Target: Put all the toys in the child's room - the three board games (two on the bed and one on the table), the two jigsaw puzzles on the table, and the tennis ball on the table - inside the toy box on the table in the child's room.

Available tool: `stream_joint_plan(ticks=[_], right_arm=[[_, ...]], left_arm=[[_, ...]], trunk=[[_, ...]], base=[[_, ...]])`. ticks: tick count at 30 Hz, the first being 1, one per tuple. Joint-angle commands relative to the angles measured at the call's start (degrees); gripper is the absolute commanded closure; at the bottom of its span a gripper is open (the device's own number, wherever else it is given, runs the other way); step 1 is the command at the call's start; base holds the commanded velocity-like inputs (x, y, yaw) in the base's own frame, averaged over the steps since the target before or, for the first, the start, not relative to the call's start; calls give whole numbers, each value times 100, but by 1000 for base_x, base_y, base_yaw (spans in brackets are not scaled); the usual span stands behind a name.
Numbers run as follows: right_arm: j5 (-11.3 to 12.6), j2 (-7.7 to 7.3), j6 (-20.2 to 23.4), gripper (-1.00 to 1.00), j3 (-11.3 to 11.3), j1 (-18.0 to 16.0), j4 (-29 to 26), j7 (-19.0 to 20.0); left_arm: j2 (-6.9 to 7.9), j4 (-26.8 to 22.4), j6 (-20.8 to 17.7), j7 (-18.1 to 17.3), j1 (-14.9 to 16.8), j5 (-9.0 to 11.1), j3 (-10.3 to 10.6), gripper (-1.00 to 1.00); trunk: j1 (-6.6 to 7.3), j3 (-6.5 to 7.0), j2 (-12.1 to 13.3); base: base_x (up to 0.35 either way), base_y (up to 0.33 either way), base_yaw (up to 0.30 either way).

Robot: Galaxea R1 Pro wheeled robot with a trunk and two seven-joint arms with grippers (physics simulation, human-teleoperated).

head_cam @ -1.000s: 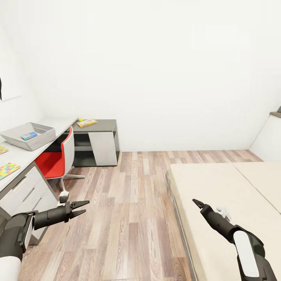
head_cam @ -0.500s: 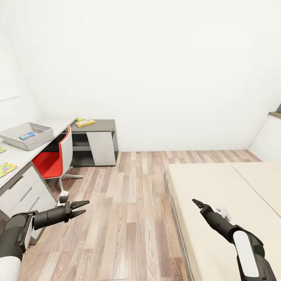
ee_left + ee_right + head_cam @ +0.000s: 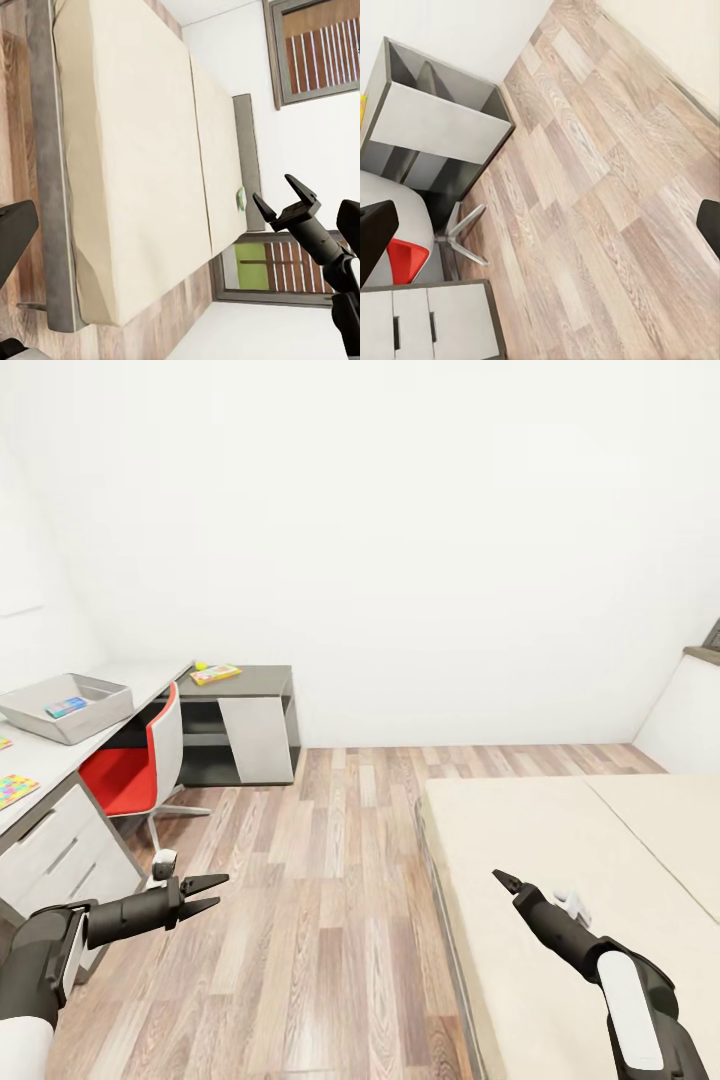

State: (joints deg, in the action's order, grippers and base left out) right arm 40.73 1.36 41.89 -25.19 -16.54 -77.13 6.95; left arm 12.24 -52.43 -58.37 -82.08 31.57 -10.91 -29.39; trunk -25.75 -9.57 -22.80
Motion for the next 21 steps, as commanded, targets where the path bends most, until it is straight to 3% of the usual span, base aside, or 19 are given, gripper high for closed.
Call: stream_joint_plan(ticks=[1, 21], right_arm=[[-21, 6, 38, -100, -21, -7, -3, 35], [-21, 13, 38, -100, -21, -7, -3, 35]], left_arm=[[-3, -4, -60, -54, 7, -60, -14, -100], [-6, -4, -60, -54, 7, -58, -14, -100]], trunk=[[-3, -12, -12], [-3, -12, -12]], base=[[-3, -7, 0], [-27, -1, 0]])
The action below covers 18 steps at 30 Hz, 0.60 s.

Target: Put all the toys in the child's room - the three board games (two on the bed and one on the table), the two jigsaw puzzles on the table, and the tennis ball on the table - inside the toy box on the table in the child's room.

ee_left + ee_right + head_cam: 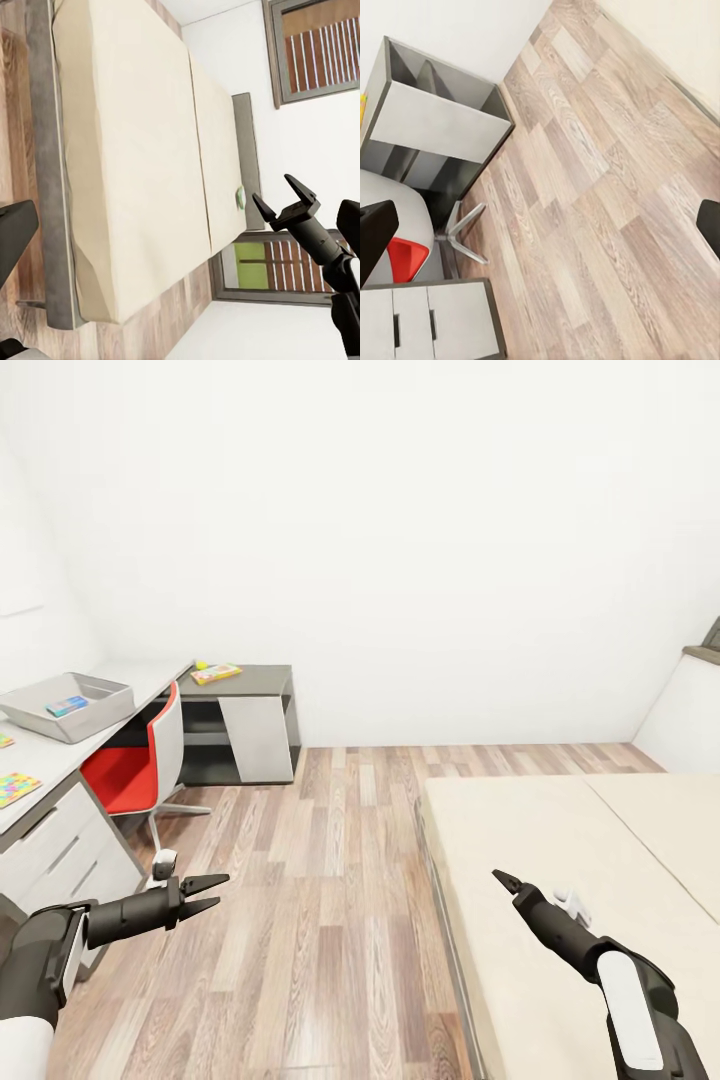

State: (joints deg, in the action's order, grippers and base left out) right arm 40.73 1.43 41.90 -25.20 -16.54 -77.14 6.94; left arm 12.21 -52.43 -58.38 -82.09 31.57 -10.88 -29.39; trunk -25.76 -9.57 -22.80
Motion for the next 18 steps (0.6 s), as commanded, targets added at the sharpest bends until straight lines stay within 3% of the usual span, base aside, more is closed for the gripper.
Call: stream_joint_plan(ticks=[1, 11, 18], right_arm=[[-21, 6, 38, -100, -20, -7, -3, 35], [-21, 7, 38, -100, -20, -7, -3, 35], [-21, 6, 38, -100, -20, -7, -3, 35]], left_arm=[[-2, -4, -60, -53, 7, -61, -14, -100], [-2, -4, -60, -46, 7, -61, -14, -100], [-2, -4, -60, -44, 7, -63, -14, -100]], trunk=[[-3, -12, -12], [-3, -12, -12], [-3, -12, -12]], base=[[-24, 0, 0], [-6, -12, 0], [0, -186, 0]])
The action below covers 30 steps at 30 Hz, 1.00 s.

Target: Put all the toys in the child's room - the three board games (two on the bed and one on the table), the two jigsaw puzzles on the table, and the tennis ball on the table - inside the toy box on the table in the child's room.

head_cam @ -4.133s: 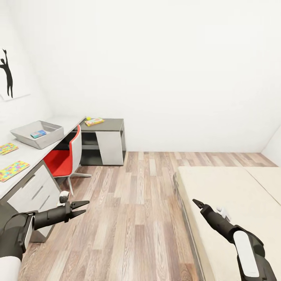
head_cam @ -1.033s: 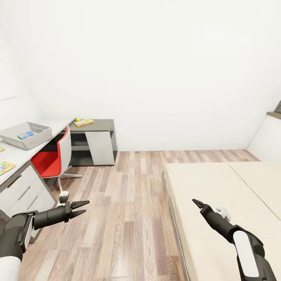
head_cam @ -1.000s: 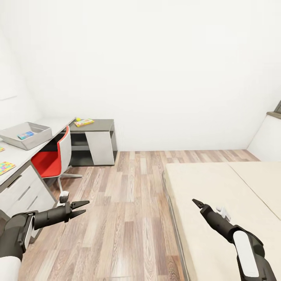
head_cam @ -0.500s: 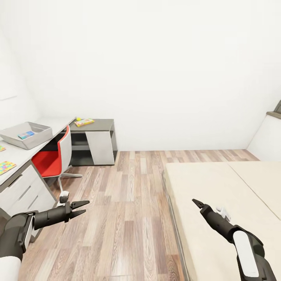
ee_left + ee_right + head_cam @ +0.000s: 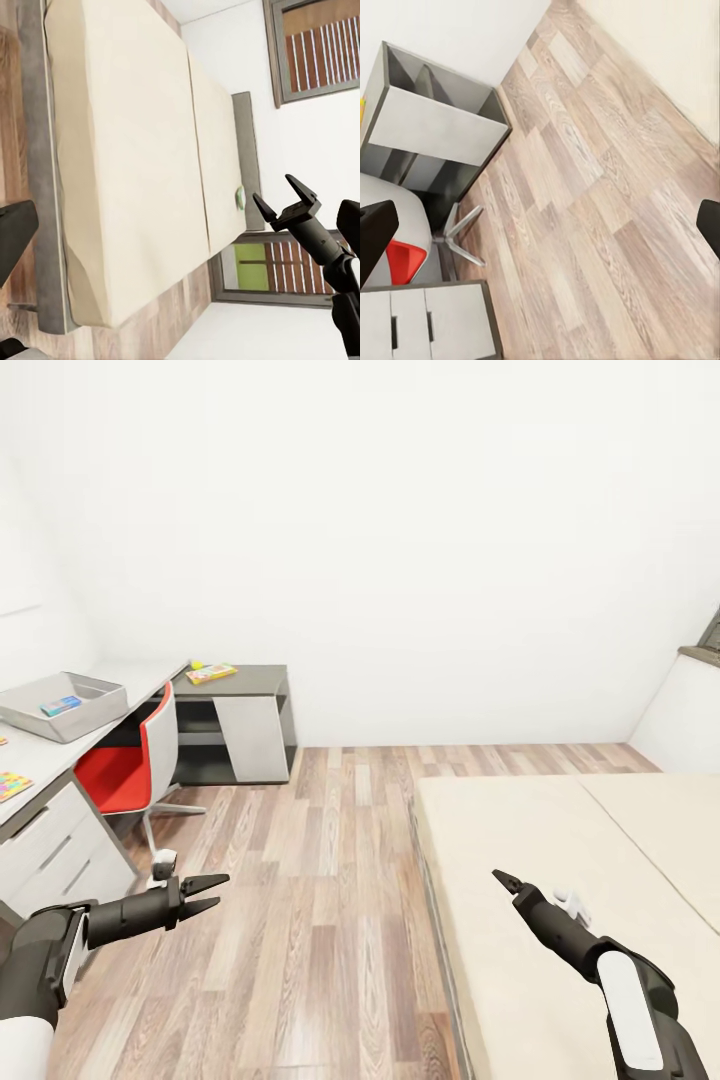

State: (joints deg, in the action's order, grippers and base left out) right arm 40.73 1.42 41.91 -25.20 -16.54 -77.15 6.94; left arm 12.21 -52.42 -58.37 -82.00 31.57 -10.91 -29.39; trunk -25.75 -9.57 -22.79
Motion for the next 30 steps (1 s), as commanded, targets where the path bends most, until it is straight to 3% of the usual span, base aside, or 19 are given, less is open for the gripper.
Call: stream_joint_plan(ticks=[1, 30], right_arm=[[-22, 7, 37, -100, -20, -7, -2, 36], [-22, 6, 37, -100, -20, -7, -2, 36]], left_arm=[[-2, -5, -60, -53, 7, -60, -14, -100], [-7, -5, -61, -53, 7, -60, -14, -100]], trunk=[[-4, -12, -13], [-4, -12, -13]], base=[[0, -230, 0], [0, -244, 0]])
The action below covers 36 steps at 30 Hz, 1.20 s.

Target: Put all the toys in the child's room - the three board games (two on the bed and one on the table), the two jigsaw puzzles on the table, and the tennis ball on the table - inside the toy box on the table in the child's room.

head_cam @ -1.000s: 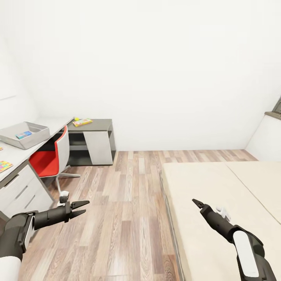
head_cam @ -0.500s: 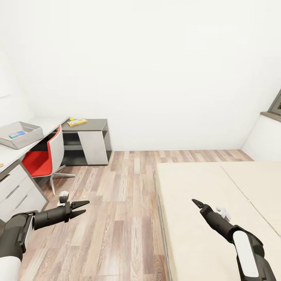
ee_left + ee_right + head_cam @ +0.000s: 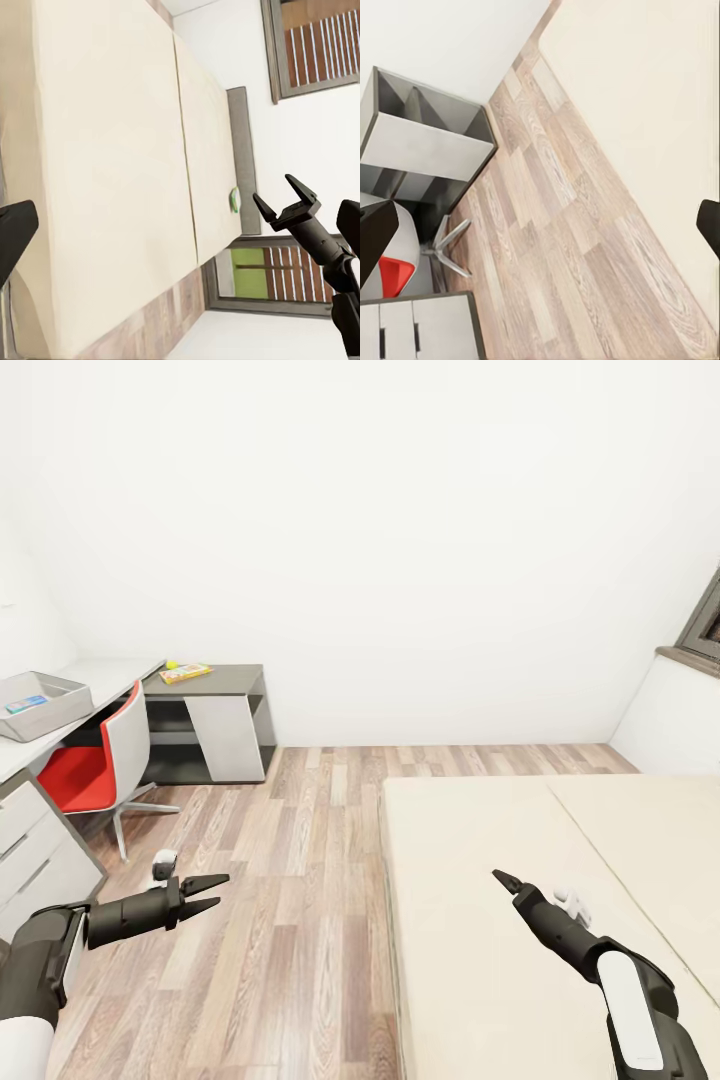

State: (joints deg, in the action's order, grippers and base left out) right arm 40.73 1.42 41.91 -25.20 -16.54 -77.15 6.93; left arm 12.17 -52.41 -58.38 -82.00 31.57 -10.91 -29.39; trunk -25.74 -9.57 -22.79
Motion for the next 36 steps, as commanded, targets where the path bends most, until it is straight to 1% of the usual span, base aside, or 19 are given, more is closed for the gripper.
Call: stream_joint_plan(ticks=[1, 18, 36], right_arm=[[-21, 7, 37, -100, -20, -7, -1, 36], [-29, 22, 35, -100, -20, -7, 0, 36], [-25, 7, 34, -100, -20, -7, 16, 36]], left_arm=[[-3, -6, -60, -52, 7, -60, -14, -100], [-4, -6, -60, -52, 7, -60, -14, -100], [-4, -6, -60, -52, 7, -60, -14, -100]], trunk=[[-4, -12, -13], [-4, -12, -13], [-4, -12, -13]], base=[[0, -245, 0], [0, -245, 0], [0, -245, 0]])
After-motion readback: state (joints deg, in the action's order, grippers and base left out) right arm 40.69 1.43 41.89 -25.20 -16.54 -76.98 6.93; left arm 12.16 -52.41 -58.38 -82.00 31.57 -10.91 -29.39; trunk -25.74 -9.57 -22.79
